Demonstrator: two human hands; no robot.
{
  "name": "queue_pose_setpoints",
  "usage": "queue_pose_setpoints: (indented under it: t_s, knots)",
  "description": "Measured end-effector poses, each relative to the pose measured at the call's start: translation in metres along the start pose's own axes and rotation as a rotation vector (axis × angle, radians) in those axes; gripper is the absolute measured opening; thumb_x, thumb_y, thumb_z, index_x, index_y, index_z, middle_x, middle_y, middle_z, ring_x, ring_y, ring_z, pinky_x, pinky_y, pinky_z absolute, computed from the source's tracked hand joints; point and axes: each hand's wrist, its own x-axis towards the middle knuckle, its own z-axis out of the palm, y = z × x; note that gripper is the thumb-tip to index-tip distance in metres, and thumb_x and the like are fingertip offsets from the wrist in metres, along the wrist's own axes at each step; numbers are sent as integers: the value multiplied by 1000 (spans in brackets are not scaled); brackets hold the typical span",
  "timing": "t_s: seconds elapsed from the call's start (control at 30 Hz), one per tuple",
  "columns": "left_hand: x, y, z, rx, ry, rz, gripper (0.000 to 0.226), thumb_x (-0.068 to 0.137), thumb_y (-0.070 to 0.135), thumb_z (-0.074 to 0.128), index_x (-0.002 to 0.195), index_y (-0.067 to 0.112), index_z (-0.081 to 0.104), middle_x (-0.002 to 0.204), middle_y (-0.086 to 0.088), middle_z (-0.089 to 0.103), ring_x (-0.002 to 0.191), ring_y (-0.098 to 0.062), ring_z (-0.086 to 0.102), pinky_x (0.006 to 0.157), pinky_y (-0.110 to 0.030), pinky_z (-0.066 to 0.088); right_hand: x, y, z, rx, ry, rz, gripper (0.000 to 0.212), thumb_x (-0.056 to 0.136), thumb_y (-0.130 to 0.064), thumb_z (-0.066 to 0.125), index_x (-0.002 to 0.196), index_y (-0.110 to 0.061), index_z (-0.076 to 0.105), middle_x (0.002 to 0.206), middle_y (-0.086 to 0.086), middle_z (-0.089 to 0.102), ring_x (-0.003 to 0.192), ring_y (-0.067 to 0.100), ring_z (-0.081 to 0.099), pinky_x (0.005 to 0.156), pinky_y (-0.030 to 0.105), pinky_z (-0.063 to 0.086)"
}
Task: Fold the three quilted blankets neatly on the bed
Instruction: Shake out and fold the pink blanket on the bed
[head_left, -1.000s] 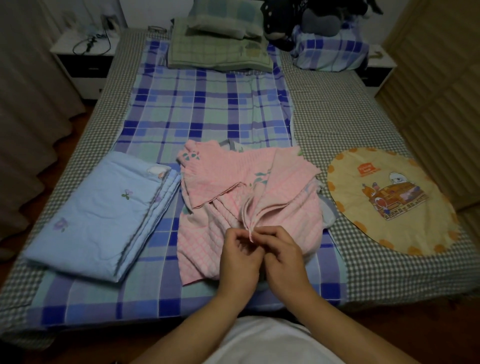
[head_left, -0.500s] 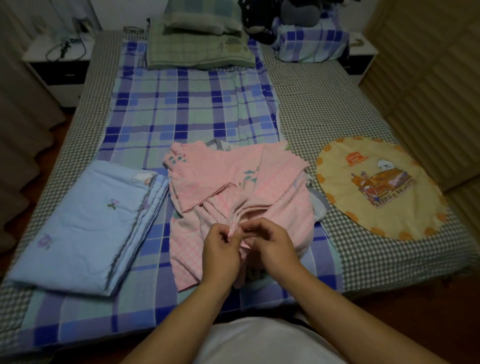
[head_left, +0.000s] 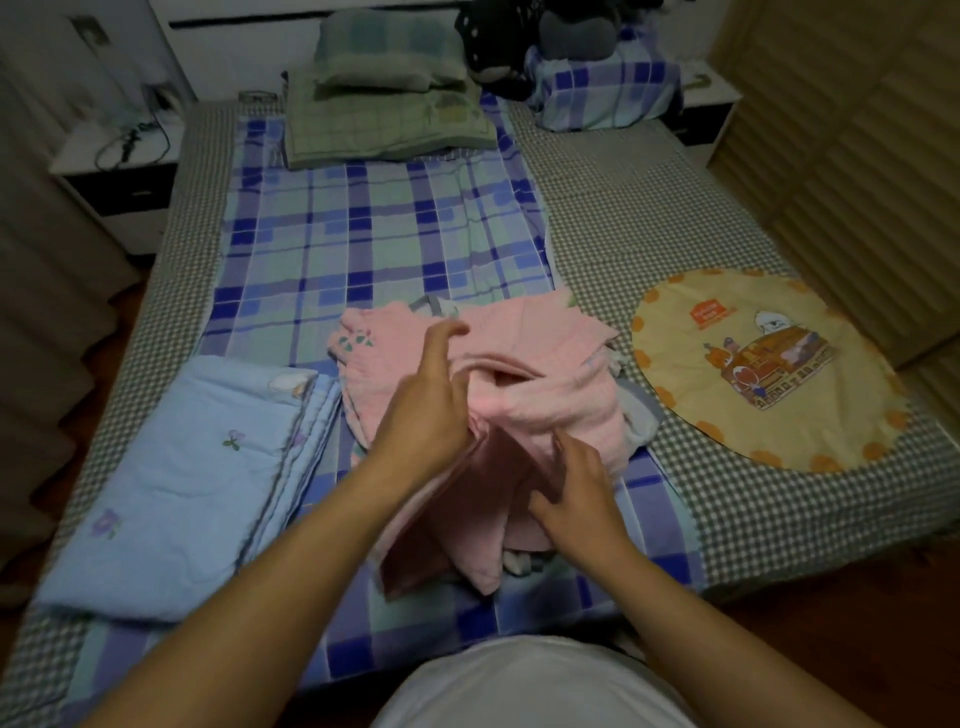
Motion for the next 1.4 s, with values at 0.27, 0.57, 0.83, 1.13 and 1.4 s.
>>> queue_pose_setpoints:
  t_s: [0.27,0.57,0.83,1.13,1.4]
  knots:
    - [131,136,-121,-123,43,150,51,68,-7,34,66,25,74,69,-2,71,66,-30,68,68,-56,60,77,-176,-86,67,289,-186,94,75,-50,63,153,-22,20,149,9,34,138,32,33,113,47,32]
    - [181,259,-233,-138,324,284,40,55,6,30,55,15,69,50,-6,64,59,-34,67,67,-56,60,97,-303,-224,66,534,-388,61,83,-9,55,142,-21,45,130,9,43,115,31,51,95,34,43]
    - [194,286,-278,-384,478,252,48,67,-1,27,59,14,71,71,-10,70,83,-38,71,77,-53,61,87,-307,-261,-256,665,-929,34,89,-18,66,117,-27,48,124,-5,44,86,20,62,67,36,58]
    - [194,304,-279,-531,557,233,49,58,8,25,61,18,73,83,-16,72,80,-38,72,65,-56,61,78,-335,-229,-303,644,-582,40,95,-58,39,103,-23,56,102,-3,45,83,21,56,68,37,51]
    - [185,300,-303,-501,638,213,48,65,6,26,61,18,72,82,-13,72,75,-36,72,66,-49,63,80,-342,-249,46,715,-531,15,96,-23,62,95,-15,75,94,-1,69,78,9,55,54,8,29]
